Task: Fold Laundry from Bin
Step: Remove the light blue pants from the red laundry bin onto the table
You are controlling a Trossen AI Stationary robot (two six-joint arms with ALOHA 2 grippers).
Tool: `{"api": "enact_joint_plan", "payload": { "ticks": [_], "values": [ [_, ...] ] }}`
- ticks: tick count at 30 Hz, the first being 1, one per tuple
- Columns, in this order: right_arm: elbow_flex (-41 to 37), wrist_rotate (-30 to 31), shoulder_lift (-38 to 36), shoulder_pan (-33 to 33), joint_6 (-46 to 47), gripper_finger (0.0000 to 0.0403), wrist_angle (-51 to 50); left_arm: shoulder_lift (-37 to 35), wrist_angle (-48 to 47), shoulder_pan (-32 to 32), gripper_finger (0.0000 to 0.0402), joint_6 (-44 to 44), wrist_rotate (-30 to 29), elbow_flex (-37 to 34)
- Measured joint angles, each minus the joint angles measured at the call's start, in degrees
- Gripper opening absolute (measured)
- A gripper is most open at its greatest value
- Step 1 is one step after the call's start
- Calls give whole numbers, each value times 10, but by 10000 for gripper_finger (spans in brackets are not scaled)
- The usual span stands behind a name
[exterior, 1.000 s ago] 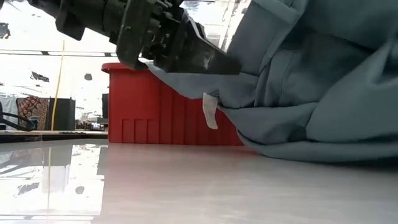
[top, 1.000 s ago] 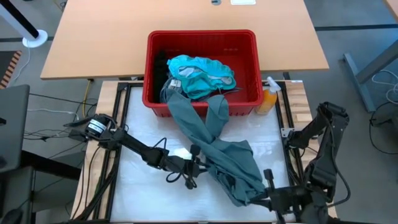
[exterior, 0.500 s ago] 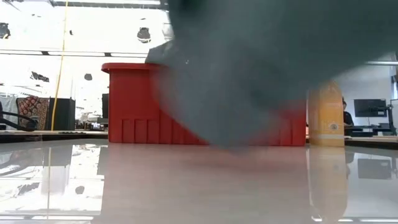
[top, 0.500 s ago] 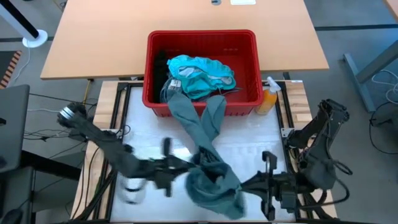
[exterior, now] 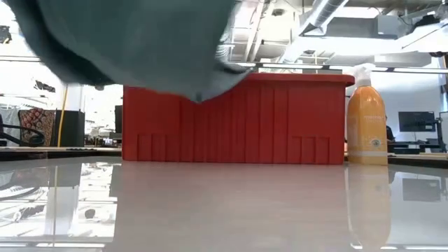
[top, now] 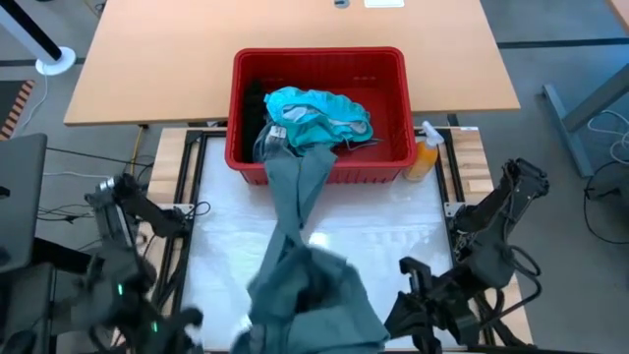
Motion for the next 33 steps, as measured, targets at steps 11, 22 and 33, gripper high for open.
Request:
{"api": "enact_joint_plan", "payload": {
  "ticks": [11,22,33],
  "values": [
    [0,200,-15,-13,21,17,-20,18,-36,42,0,-28,-271,72],
    [0,291,-73,-147,596,17,-627,-63,-701,214,0,-616,-323,72],
    [0,138,35,-180,844,19,-795,-66,-755,257,0,-824,-163,-146]
  ]
}}
